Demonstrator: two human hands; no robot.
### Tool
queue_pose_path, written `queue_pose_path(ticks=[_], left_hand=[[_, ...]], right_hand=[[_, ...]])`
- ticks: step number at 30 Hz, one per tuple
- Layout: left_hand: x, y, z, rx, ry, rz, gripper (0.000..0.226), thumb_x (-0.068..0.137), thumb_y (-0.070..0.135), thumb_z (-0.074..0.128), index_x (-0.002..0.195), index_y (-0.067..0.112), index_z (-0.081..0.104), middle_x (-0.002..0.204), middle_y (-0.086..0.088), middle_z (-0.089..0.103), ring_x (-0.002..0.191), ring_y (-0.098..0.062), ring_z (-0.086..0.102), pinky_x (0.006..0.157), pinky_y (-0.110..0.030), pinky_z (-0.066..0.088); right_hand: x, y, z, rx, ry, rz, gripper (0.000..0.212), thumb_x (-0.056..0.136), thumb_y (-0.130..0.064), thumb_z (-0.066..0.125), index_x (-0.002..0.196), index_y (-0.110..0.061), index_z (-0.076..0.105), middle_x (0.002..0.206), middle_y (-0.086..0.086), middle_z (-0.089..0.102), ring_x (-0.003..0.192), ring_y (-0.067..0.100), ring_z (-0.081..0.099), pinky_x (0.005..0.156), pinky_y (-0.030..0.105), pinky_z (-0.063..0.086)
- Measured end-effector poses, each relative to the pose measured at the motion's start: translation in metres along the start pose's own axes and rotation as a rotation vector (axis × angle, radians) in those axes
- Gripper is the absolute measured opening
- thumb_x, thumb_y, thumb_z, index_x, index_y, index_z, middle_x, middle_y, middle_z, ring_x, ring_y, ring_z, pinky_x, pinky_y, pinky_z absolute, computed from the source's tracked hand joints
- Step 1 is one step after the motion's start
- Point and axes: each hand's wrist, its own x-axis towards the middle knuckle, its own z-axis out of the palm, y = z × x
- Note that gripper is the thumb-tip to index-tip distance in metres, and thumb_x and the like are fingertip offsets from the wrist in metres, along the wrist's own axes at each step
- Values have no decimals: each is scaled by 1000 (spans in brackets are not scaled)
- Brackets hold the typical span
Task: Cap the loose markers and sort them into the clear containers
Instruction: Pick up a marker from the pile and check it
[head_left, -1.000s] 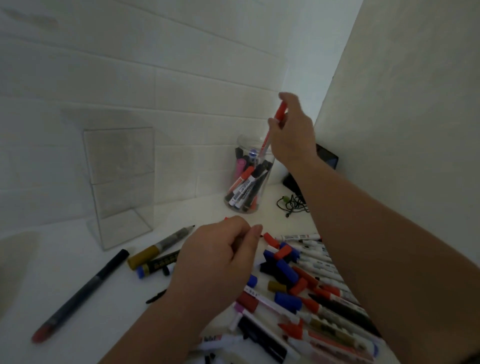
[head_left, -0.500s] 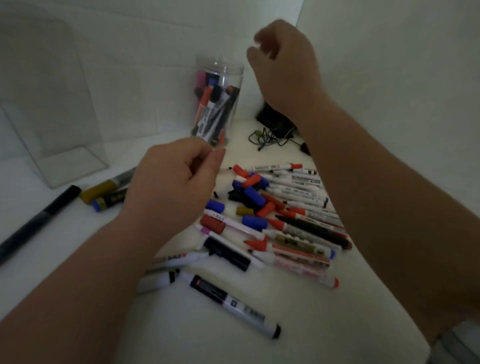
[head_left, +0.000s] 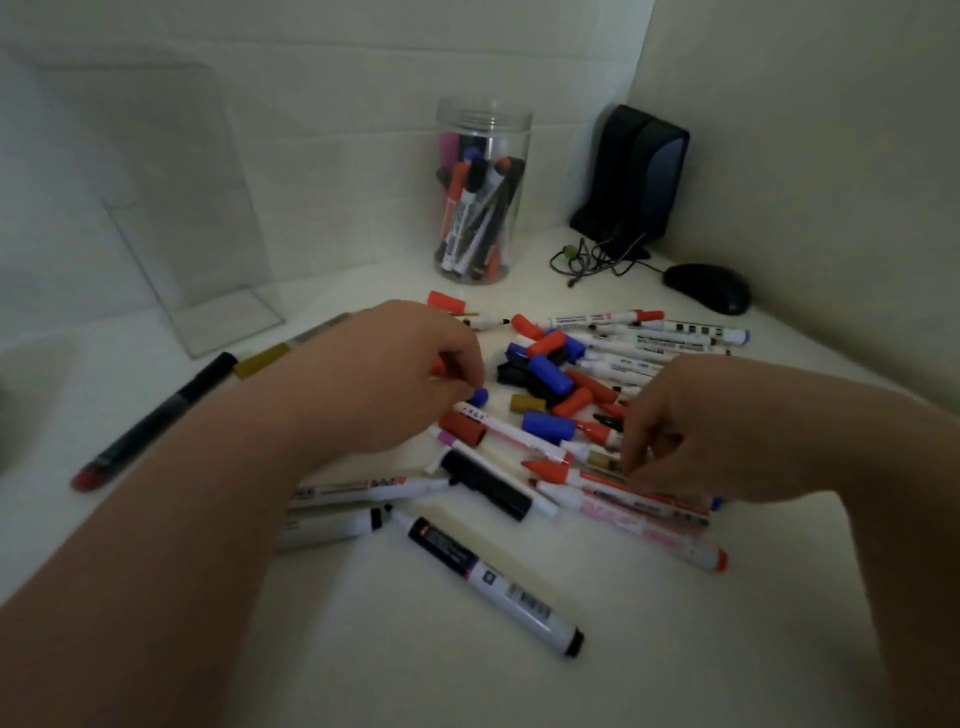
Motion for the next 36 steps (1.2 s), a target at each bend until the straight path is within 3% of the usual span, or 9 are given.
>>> queue_pose_path(ticks=[6,10,14,17,19,22,25,32,36], left_hand=[[2,12,13,15,-18,87,16,92,35,65,86,49,59,85,29,55,84,17,51,67,-10,37],[4,17,17,4,-11,75,14,93,38,63,88,50,58,87,28,56,84,12,53,69,-11,40],[7,19,23,12,10,76,16,93,38,63,87,50,56,88,28,55,83,12,52,70,-10,40],[7,21,29,8,37,104,11,93,38,63,89,48,59,88,26,55,85,12,51,70,-13,41],[9,27,33,41,54,137,9,94,40,58,100,44,65,99,24,57,92,4,51,83,-22,47],[19,42,40,161,2,228,35,95,46,39,119,41,64,118,22,58,110,-2,46,103,-29,38],[29,54,49,236,-18,265,44,96,52,27,126,45,58,126,24,54,116,-1,39,105,-30,30],[38,50,63,286,-18,239,48,97,58,18,126,52,55,129,31,47,118,2,30,94,-28,13],[38,54,62,297,-20,206,48,97,57,17,122,52,58,123,30,48,118,0,31,105,-36,15]], right_hand=[[-2,9,10,12,-26,15,4,90,-44,68,89,-41,66,94,-19,59,86,2,56,69,13,44],[4,11,14,-18,-48,39,16,88,-46,69,97,-33,70,95,-11,65,87,8,61,81,22,55],[5,15,14,-15,-21,6,14,87,-45,69,94,-33,69,91,-12,65,82,5,61,70,16,50],[-5,33,3,71,71,6,11,82,-41,73,80,-32,66,71,-18,66,65,-9,60,57,10,41],[-12,49,-4,213,164,-9,9,77,-33,73,74,-27,67,62,-20,68,52,-6,59,55,14,42],[-11,68,-8,486,394,-27,6,76,-26,69,76,-20,70,67,-8,73,53,2,63,50,14,45],[0,77,-4,578,530,23,7,85,-19,70,77,-18,70,68,-4,74,54,4,63,47,15,45],[10,73,1,626,582,-17,7,83,-18,72,76,-17,70,68,2,73,50,4,58,46,14,44],[12,71,3,626,574,-46,7,84,-19,72,77,-18,70,61,-5,70,47,0,57,50,14,44]])
